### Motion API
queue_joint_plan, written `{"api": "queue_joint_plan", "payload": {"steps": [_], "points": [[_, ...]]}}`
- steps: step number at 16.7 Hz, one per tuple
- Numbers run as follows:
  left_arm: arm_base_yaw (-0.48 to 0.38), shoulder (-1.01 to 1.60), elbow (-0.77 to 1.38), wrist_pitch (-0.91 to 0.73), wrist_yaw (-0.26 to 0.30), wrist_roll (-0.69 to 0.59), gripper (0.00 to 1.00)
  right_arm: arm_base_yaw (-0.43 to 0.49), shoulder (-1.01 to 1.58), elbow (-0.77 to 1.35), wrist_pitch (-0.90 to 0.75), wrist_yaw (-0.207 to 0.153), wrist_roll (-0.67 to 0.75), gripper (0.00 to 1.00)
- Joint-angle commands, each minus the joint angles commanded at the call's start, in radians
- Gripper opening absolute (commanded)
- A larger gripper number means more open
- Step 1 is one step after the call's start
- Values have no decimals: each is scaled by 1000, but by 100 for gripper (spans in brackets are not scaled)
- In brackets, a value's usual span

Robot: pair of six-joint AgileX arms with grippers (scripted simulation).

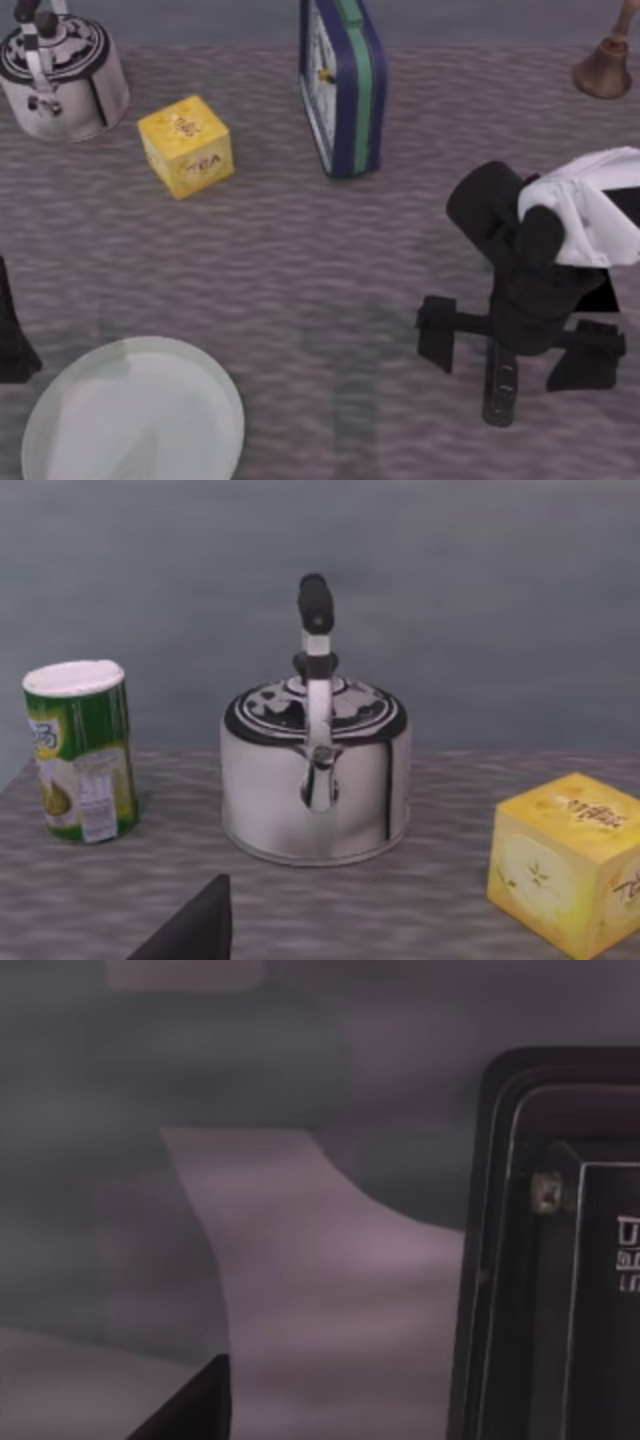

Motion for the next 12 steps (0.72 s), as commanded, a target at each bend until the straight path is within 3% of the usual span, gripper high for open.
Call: {"api": "queue_joint_plan", "payload": {"steps": [3,12], "points": [[0,0,0,0,0,0,100,0,0,0,0,0,0,100],[0,0,0,0,0,0,100,0,0,0,0,0,0,32]]}}
